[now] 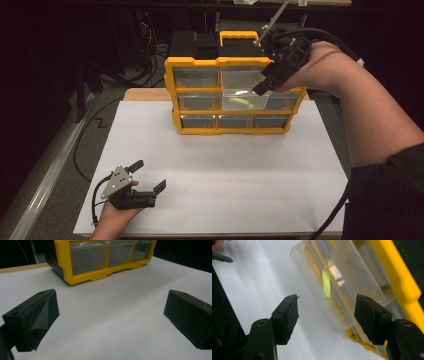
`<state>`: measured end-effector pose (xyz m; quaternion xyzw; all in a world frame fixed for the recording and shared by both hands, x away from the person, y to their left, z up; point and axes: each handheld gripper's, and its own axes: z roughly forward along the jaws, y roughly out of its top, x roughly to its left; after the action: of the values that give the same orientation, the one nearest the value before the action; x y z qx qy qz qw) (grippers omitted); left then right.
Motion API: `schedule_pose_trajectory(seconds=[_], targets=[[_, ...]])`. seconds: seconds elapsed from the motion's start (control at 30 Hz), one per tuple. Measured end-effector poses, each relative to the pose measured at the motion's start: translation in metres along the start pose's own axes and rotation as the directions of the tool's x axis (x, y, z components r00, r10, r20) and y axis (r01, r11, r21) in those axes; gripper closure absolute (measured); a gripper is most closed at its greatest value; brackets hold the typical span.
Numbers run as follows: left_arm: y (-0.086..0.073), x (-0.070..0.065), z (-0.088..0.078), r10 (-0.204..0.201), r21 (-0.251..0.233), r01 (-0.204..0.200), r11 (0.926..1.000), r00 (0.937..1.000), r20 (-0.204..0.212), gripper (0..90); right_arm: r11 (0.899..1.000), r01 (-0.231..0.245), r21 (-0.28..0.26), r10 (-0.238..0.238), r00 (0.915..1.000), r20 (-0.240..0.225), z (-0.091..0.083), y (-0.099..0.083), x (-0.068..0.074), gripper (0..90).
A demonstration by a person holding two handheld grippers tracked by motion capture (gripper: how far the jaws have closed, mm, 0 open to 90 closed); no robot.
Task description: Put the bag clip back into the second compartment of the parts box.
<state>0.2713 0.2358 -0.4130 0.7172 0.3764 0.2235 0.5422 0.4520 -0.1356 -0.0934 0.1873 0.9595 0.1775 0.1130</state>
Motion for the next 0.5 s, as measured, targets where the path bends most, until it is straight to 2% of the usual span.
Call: schedule_pose_trajectory(seconds=[0.03,0.1,0.17,0.5], targets=[[0.0,0.0,0.0,0.001,0.0,-0.001,1.0,1.0,0.0,1.1,1.0,-0.014,-0.006,0.014,0.9999,0.001,-0.003,-0.011,0.001,36.1],[0.0,0.0,0.001,0.001,0.003,-0.001,1.0,1.0,0.0,1.1,1.0,-0.017,-0.005,0.017,0.9999,0.0,-0.003,-0.013,0.001,36.1],[-0.001,0.0,0.001,0.005,0.008,-0.005,1.0,1.0,-0.002,1.1,1.0,-0.022,0.002,0.022,0.9998,-0.002,-0.004,-0.027,0.003,35.2],[-0.001,0.001,0.002,-0.001,0.01,0.001,1.0,0.9999,-0.015,1.1,0.998,-0.052,0.03,0.052,0.9985,-0.015,0.003,-0.062,0.013,31.0]])
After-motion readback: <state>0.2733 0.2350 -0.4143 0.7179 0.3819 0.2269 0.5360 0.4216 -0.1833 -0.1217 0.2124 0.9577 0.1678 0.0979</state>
